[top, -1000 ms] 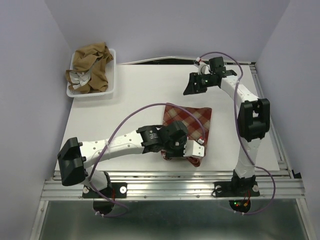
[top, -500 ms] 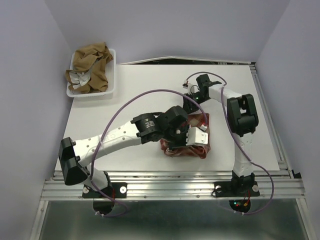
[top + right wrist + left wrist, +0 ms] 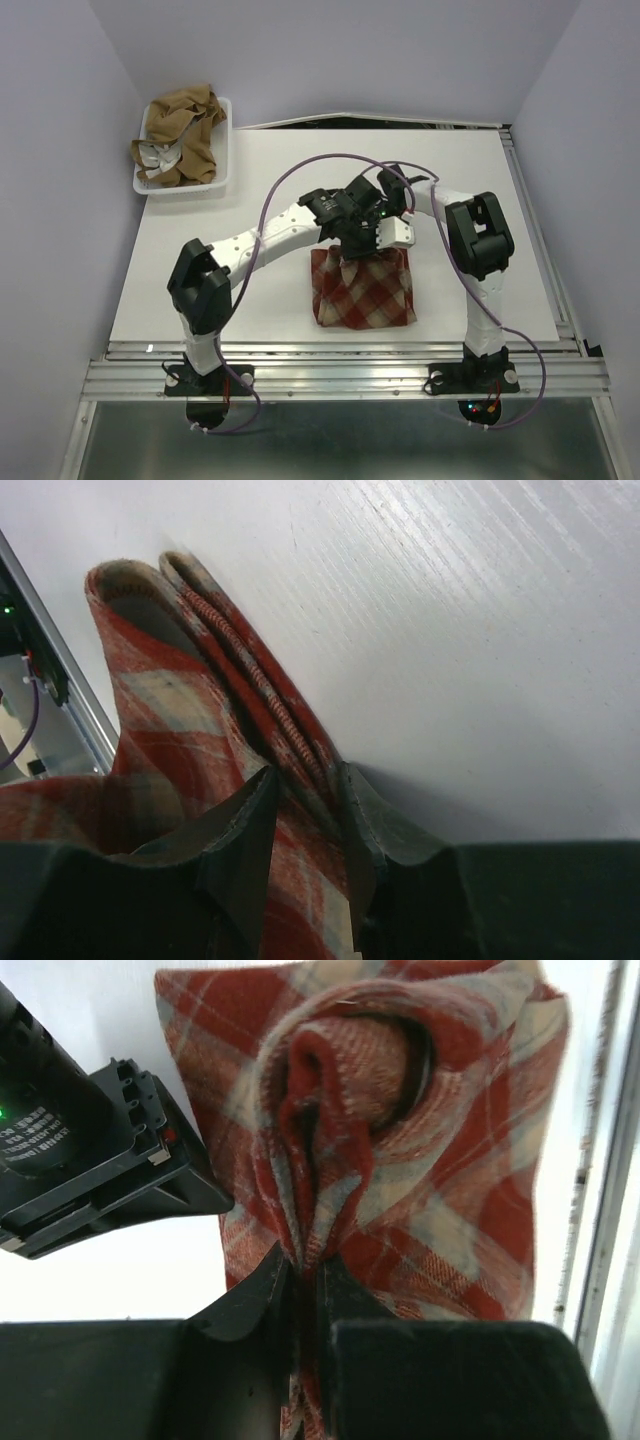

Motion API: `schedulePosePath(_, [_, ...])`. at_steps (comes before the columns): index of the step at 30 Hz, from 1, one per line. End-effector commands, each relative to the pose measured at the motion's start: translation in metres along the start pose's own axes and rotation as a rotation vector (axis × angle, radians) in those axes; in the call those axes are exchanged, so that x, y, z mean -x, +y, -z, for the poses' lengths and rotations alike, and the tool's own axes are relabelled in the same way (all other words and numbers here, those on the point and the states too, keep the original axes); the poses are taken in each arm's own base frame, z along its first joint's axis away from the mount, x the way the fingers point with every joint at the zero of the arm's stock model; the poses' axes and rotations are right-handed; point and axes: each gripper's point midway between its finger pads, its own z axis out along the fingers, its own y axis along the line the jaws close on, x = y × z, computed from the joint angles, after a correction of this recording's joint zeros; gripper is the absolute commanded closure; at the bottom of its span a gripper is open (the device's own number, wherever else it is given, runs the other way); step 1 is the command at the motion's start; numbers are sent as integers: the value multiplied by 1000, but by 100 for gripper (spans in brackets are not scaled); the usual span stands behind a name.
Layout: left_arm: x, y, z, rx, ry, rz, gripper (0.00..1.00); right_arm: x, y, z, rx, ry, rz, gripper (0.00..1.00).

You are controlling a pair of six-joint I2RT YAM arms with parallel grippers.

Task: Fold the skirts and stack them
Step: Fold the skirt

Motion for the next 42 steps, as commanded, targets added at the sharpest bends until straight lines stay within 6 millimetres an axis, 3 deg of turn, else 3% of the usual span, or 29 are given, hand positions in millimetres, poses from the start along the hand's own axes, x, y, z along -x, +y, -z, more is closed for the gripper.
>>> schedulePosePath(1, [3, 30, -3, 60, -28, -53, 81, -6, 11, 3, 28, 3, -2, 63])
schedulePosePath(6, [-11, 63, -15, 97, -30, -30, 64, -6, 11, 3, 31, 5, -9, 59])
schedulePosePath(7, [-14, 72, -13, 114, -32, -22, 45, -3, 12, 4, 29, -1, -2, 57])
schedulePosePath(8, [-14, 78, -10, 124, -33, -34, 42, -2, 11, 4, 27, -2, -2, 54])
schedulePosePath(10, [-6, 92, -2, 171, -62, -41, 34, 2, 11, 5, 19, -8, 2, 51])
schedulePosePath(13, [8, 116, 27, 283, -107, -37, 25, 13, 12, 8, 10, -27, 8, 48])
schedulePosePath(14, [19, 119, 46, 327, -146, -30, 25, 19, 13, 10, 2, -38, 16, 48])
schedulePosePath(16, [26, 115, 64, 357, -182, 3, 25, 26, 11, 12, -17, -49, 26, 48])
schedulePosePath(17, [41, 109, 86, 379, -250, 10, 25, 29, 9, 13, -33, -55, 34, 48])
schedulePosePath(19, [40, 92, 91, 353, -312, 119, 26, 47, 5, 26, -91, -96, 52, 47])
schedulePosePath(20, [47, 78, 107, 344, -376, 157, 29, 56, 6, 36, -114, -126, 60, 47])
schedulePosePath(21, [30, 63, 91, 300, -364, 238, 32, 66, 7, 47, -131, -158, 63, 46])
schedulePosePath(22, [32, 56, 91, 285, -410, 294, 39, 78, 9, 60, -151, -196, 74, 46])
schedulePosePath(23, [37, 36, 99, 224, -477, 410, 44, 85, 10, 74, -160, -231, 60, 45])
schedulePosePath(24, [14, 18, 77, 164, -451, 494, 48, 90, 15, 86, -163, -258, 60, 45])
schedulePosePath(26, [24, 1, 83, 103, -575, 615, 55, 93, 39, 111, -151, -314, 70, 46])
schedulePosePath(27, [8, -10, 67, 74, -561, 666, 57, 89, 48, 116, -140, -323, 82, 46])
schedulePosePath(28, [13, -7, 68, 79, -610, 675, 60, 77, 71, 124, -89, -332, 48, 48])
schedulePosePath(31, [-5, -9, 48, 36, -610, 829, 66, 46, 108, 125, 71, -300, -4, 48])
schedulePosePath(32, [-2, -3, 50, 18, -656, 842, 66, 36, 124, 130, 124, -308, -13, 49])
schedulePosePath(33, [-8, -2, 39, -5, -642, 904, 67, 7, 131, 117, 231, -247, -65, 49])
schedulePosePath(35, [-19, 5, 20, -39, -604, 968, 69, -30, 138, 106, 327, -208, -139, 46])
schedulePosePath(36, [-25, 9, 14, -38, -589, 993, 69, -25, 148, 110, 346, -229, -101, 45])
schedulePosePath(37, [-30, 14, 8, -41, -579, 1031, 70, -50, 138, 94, 360, -195, -165, 44])
schedulePosePath(38, [-41, 27, 6, -16, -584, 1066, 70, -58, 133, 86, 361, -188, -169, 44])
schedulePosePath(39, [-58, 32, -9, -14, -548, 1119, 70, -75, 123, 73, 361, -152, -224, 43])
schedulePosePath(42, [-98, 52, -31, 17, -495, 1255, 74, -80, 97, 56, 291, -143, -220, 44])
